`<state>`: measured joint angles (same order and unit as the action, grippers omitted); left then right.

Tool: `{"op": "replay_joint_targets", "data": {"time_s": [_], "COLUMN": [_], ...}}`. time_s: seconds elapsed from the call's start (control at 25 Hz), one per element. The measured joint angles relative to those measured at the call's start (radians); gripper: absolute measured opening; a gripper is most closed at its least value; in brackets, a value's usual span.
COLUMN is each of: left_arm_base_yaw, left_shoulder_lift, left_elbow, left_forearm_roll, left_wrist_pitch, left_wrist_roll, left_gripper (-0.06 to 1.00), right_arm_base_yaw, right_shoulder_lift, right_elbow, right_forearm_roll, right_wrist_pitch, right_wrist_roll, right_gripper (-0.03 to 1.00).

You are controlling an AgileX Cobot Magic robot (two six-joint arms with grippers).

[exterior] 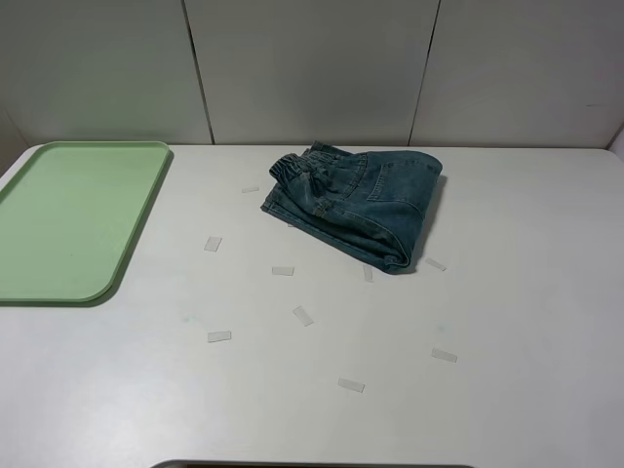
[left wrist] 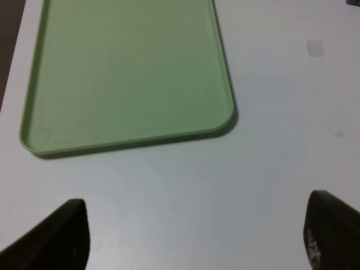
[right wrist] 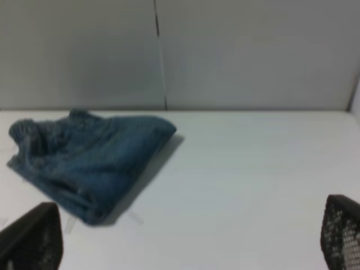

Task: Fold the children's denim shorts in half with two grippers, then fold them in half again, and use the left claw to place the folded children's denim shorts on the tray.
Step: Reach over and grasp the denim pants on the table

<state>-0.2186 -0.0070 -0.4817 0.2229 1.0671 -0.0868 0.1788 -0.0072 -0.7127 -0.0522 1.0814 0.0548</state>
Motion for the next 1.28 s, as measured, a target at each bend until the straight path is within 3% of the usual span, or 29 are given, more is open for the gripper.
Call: {"op": "replay_joint_targets", "data": {"time_s": [0.44,1.28], "left_arm_base_yaw": [0.000,0.000], "left_shoulder_lift": [0.000,0.000], "left_elbow": [0.000,0.000], "left_forearm_roll": [0.000,0.000], "left_wrist_pitch": [0.000,0.000], "left_wrist_roll": [0.000,0.000], "left_gripper": [0.76,0.76], "right_arm_base_yaw": [0.000,0.000], "right_shoulder_lift": [0.000,0.000], "right_elbow": [0.210,0.219], "right_forearm_roll": [0.052,0.039], "right_wrist_pitch": [-0.036,-0.063], "right_wrist_roll": [0.000,0.000], "right_gripper": [0.69,0.69]}}
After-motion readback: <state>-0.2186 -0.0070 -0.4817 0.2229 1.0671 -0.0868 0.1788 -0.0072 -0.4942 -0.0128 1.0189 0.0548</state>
